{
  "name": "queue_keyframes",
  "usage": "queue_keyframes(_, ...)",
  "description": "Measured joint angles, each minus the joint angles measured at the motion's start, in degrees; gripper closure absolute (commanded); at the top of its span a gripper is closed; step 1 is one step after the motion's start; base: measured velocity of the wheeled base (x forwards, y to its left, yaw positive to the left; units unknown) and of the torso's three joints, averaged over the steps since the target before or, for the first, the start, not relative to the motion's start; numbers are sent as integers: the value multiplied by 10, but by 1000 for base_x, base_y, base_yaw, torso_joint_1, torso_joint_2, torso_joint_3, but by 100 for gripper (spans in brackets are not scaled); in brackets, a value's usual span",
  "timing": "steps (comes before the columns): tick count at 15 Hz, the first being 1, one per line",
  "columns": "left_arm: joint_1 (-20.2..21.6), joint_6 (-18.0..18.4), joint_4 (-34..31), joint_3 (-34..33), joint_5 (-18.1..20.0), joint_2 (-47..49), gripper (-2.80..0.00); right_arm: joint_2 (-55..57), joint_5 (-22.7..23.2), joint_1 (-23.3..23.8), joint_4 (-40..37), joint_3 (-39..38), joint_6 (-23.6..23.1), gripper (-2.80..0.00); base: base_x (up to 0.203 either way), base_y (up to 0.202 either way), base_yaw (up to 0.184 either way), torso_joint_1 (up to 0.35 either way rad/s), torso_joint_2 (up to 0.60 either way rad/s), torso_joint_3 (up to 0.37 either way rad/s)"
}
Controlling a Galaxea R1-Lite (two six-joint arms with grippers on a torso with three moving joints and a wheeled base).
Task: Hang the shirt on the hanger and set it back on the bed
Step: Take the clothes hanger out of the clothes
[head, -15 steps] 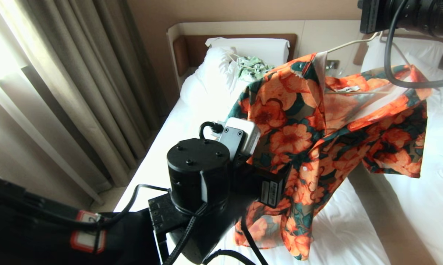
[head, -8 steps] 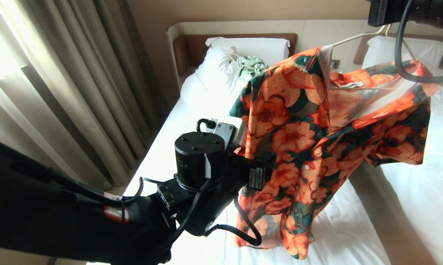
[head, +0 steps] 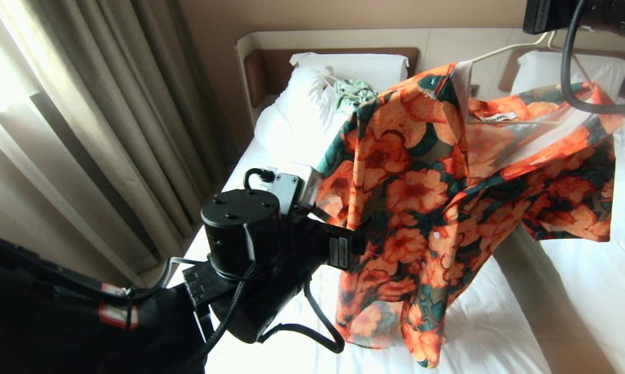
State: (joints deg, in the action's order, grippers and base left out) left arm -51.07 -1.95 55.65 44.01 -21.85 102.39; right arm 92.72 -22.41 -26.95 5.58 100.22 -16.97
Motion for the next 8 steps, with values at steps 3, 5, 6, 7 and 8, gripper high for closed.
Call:
queue_keyframes(3, 18, 0, 6, 3, 16, 10, -280, -2, 0, -3, 0, 0, 0, 0, 0, 0, 0, 0, 0, 0)
queue_keyframes(5, 24, 0, 8, 19, 21, 27, -280, -3, -1, -3, 0, 0, 0, 0, 0, 0, 0, 0, 0, 0)
queue_keyframes(6, 25, 0, 10, 24, 21, 35, -280, -3, -1, -3, 0, -1, 0, 0, 0, 0, 0, 0, 0, 0)
queue_keyframes(7, 26, 1, 16, 28, 21, 44, -24, -2, -1, -3, 0, -2, 0, 0, 0, 0, 0, 0, 0, 0)
queue_keyframes(8, 26, 2, 24, 32, 20, 52, 0, -2, -1, -3, 0, -2, 0, 0, 0, 0, 0, 0, 0, 0)
